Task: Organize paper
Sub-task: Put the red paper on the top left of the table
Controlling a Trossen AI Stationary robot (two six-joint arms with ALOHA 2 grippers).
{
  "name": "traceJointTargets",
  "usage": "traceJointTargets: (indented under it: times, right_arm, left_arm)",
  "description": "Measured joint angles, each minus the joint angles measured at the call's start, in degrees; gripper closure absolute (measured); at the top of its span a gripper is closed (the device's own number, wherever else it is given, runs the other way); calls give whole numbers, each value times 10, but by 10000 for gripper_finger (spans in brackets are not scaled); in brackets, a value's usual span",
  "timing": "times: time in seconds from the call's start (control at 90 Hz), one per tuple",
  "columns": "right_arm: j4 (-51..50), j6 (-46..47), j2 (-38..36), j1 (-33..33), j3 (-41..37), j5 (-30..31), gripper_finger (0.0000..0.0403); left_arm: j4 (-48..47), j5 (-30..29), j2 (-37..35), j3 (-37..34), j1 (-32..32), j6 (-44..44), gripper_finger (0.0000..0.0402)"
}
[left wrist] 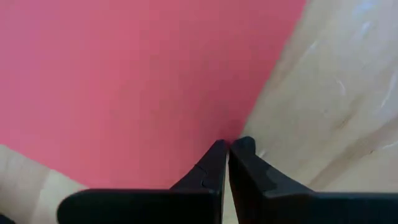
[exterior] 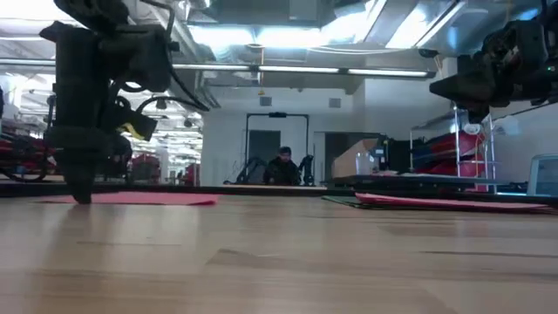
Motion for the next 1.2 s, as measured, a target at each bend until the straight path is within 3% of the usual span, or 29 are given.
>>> traceJointTargets:
  times: [0.5,0.578,0.756,1.2]
  right_arm:
    - [0,0,0,0,0,0,402]
    - [0,0,0,0,0,1,402]
    - [0,0,0,0,0,2,402]
    - [0,0,0,0,0,0,402]
  left_arm:
    - [-165,0,3,36,-2,-4,401]
    - [-167,12,3,47,-12,18,401]
    - [-139,100,2,56,-34,51,401]
    - [-135,102,1,-10,-40,-17,401]
